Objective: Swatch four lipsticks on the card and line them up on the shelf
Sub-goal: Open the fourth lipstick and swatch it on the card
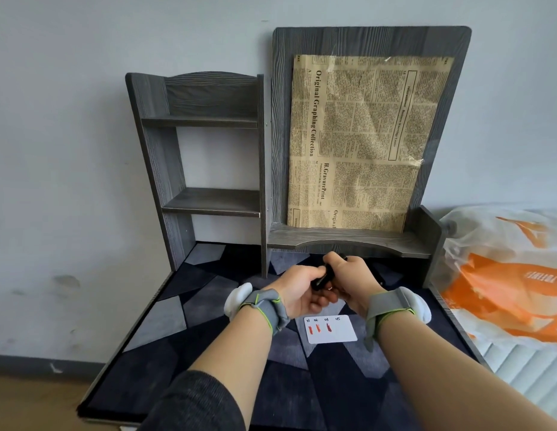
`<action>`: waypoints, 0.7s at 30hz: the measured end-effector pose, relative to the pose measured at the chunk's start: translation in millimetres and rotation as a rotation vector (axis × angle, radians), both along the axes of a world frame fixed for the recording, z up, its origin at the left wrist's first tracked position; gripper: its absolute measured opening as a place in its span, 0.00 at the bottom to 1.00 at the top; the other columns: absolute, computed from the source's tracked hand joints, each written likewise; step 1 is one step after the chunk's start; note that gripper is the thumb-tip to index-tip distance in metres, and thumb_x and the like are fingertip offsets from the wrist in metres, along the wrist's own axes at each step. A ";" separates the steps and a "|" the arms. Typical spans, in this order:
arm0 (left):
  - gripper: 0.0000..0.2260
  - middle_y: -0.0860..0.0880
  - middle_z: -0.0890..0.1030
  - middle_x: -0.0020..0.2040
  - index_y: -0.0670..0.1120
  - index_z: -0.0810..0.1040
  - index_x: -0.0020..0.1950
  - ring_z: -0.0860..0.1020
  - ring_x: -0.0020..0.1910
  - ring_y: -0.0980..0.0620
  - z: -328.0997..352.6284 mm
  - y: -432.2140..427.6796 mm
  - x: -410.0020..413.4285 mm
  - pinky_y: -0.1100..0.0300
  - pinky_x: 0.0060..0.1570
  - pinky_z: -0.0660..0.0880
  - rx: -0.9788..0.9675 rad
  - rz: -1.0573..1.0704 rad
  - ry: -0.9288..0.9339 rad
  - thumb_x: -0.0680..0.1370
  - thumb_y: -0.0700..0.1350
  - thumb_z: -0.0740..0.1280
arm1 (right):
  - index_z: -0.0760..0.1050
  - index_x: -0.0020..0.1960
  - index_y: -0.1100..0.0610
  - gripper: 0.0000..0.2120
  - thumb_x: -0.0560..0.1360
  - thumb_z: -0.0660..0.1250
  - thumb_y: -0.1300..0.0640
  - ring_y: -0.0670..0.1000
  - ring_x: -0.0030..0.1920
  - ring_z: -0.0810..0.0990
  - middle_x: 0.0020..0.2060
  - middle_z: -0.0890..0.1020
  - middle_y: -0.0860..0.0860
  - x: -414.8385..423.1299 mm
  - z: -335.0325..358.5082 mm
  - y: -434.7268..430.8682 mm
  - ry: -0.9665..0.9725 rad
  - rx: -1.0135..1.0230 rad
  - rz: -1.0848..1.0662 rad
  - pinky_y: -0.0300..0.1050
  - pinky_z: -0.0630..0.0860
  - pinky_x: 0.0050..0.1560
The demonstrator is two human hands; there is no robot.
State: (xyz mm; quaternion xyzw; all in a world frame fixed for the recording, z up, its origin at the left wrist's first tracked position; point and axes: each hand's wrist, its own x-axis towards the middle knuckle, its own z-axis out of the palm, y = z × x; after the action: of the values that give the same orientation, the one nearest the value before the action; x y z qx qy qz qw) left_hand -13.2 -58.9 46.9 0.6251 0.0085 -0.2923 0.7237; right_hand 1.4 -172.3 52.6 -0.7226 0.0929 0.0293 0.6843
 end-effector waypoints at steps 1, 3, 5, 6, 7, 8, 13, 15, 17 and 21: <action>0.18 0.47 0.77 0.28 0.44 0.68 0.36 0.70 0.21 0.56 -0.5 -0.3 -0.2 0.67 0.21 0.62 0.002 -0.001 -0.001 0.82 0.50 0.51 | 0.68 0.32 0.61 0.14 0.76 0.61 0.58 0.51 0.15 0.64 0.19 0.69 0.55 0.5 -0.8 -0.3 0.000 -0.006 0.000 0.35 0.60 0.20; 0.18 0.44 0.78 0.31 0.43 0.68 0.36 0.71 0.22 0.55 -1.6 -0.9 -0.3 0.67 0.21 0.63 0.004 -0.003 -0.006 0.82 0.50 0.51 | 0.69 0.33 0.61 0.14 0.76 0.62 0.58 0.51 0.17 0.63 0.19 0.70 0.55 1.8 -2.2 -0.8 0.001 -0.022 -0.001 0.37 0.59 0.22; 0.19 0.42 0.78 0.36 0.43 0.68 0.36 0.72 0.22 0.55 -2.1 -1.2 -0.6 0.67 0.22 0.64 0.005 -0.004 -0.013 0.82 0.50 0.51 | 0.69 0.33 0.61 0.13 0.75 0.62 0.57 0.51 0.18 0.63 0.18 0.70 0.54 3.0 -4.1 -1.5 0.007 -0.034 0.003 0.37 0.59 0.22; 0.19 0.41 0.77 0.37 0.43 0.68 0.36 0.72 0.23 0.54 -2.5 -1.3 -0.9 0.66 0.22 0.64 0.005 -0.007 -0.016 0.82 0.50 0.50 | 0.70 0.34 0.62 0.13 0.75 0.62 0.57 0.51 0.17 0.63 0.18 0.70 0.54 3.3 -4.9 -1.8 0.010 -0.042 0.007 0.36 0.59 0.22; 0.19 0.40 0.78 0.38 0.43 0.68 0.36 0.73 0.23 0.54 -3.2 -1.0 -1.1 0.66 0.23 0.64 0.003 -0.009 -0.017 0.82 0.49 0.50 | 0.70 0.34 0.62 0.13 0.75 0.62 0.57 0.50 0.17 0.63 0.18 0.71 0.54 3.6 -5.5 -2.3 0.013 -0.052 0.012 0.35 0.58 0.21; 0.19 0.40 0.78 0.38 0.43 0.68 0.36 0.73 0.24 0.54 -3.6 -0.5 -1.2 0.66 0.23 0.64 -0.001 -0.011 -0.016 0.82 0.49 0.51 | 0.70 0.35 0.62 0.13 0.75 0.62 0.57 0.50 0.16 0.63 0.17 0.71 0.54 3.7 -5.9 -2.5 0.016 -0.061 0.014 0.34 0.58 0.20; 0.19 0.40 0.80 0.38 0.42 0.68 0.36 0.78 0.26 0.52 -3.6 1.8 -3.2 0.66 0.26 0.68 -0.003 -0.029 -0.027 0.82 0.49 0.50 | 0.69 0.34 0.61 0.13 0.76 0.61 0.57 0.48 0.15 0.62 0.17 0.70 0.53 1.9 -5.4 -1.8 0.030 -0.063 0.015 0.33 0.57 0.19; 0.19 0.40 0.81 0.38 0.42 0.68 0.37 0.79 0.27 0.51 -2.1 2.4 -3.9 0.65 0.27 0.69 -0.003 -0.038 -0.038 0.83 0.49 0.50 | 0.69 0.33 0.61 0.14 0.76 0.61 0.57 0.48 0.15 0.62 0.17 0.70 0.53 1.3 -4.5 -1.5 0.030 -0.062 0.014 0.33 0.57 0.19; 0.19 0.41 0.82 0.36 0.42 0.68 0.37 0.80 0.28 0.51 -1.7 3.0 -4.5 0.65 0.27 0.69 -0.008 -0.044 -0.040 0.83 0.49 0.49 | 0.69 0.33 0.61 0.14 0.76 0.60 0.57 0.48 0.15 0.62 0.16 0.70 0.53 0.9 -4.4 -1.8 0.030 -0.056 0.014 0.33 0.57 0.19; 0.20 0.41 0.82 0.35 0.41 0.68 0.37 0.82 0.30 0.49 -3.6 2.3 -6.2 0.66 0.26 0.72 -0.028 -0.053 -0.033 0.83 0.49 0.49 | 0.69 0.33 0.61 0.14 0.76 0.60 0.57 0.49 0.16 0.62 0.18 0.71 0.54 -0.4 -6.9 -1.1 0.037 -0.040 0.021 0.34 0.58 0.20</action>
State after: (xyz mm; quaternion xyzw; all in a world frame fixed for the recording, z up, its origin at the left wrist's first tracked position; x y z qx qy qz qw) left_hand -19.4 -56.5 43.4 0.6198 -0.0242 -0.3012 0.7242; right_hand 1.0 -173.4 45.8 -0.7365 0.0986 0.0479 0.6675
